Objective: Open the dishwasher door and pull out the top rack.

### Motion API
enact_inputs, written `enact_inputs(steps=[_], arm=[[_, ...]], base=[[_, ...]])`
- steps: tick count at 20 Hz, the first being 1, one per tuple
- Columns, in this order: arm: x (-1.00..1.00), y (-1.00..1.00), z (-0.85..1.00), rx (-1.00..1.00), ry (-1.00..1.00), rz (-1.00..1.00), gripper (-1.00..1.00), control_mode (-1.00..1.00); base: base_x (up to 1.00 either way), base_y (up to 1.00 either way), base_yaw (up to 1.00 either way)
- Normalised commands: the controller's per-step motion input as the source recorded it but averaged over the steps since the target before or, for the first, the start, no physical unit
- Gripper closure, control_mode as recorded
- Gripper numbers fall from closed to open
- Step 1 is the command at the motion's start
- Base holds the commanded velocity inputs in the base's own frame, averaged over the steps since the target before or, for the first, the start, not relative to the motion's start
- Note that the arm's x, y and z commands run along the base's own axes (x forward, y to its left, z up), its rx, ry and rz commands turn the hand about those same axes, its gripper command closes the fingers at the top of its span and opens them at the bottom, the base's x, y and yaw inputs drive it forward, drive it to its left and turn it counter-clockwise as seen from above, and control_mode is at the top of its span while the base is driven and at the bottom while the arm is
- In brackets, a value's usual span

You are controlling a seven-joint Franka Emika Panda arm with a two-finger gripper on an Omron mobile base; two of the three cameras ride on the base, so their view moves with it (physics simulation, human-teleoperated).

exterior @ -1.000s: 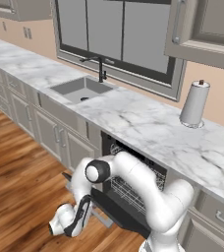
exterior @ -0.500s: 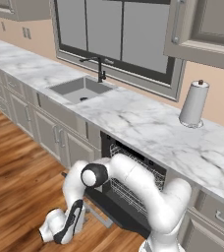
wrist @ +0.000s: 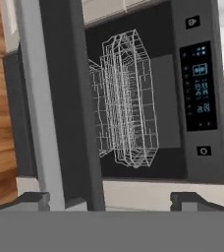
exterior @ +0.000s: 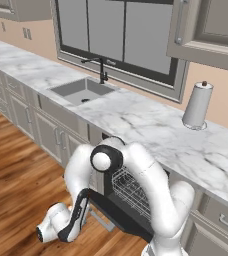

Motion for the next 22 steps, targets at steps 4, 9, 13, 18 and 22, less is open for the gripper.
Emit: enact_inputs(steps=[4, 9, 13, 18, 22], arm=[[-0.22, -0.10, 1.00, 0.18, 0.00, 0.02, -1.00, -1.00], [-0.16, -0.07, 0.90, 0.22, 0.01, 0.00, -1.00, -1.00], [0.00, -0.37, 0.59, 0.14, 0.02, 0.00, -1.00, -1.00], [0.15, -0.50, 0.29, 0.05, 0.02, 0.00, -1.00, -1.00], [0.28, -0.53, 0.14, 0.01, 0.05, 0.00, -1.00, -1.00]], base=[[0.00, 0.00, 0.00], [0.00, 0.00, 0.00], [0.00, 0.00, 0.00], [0.00, 0.00, 0.00], [0.00, 0.00, 0.00]])
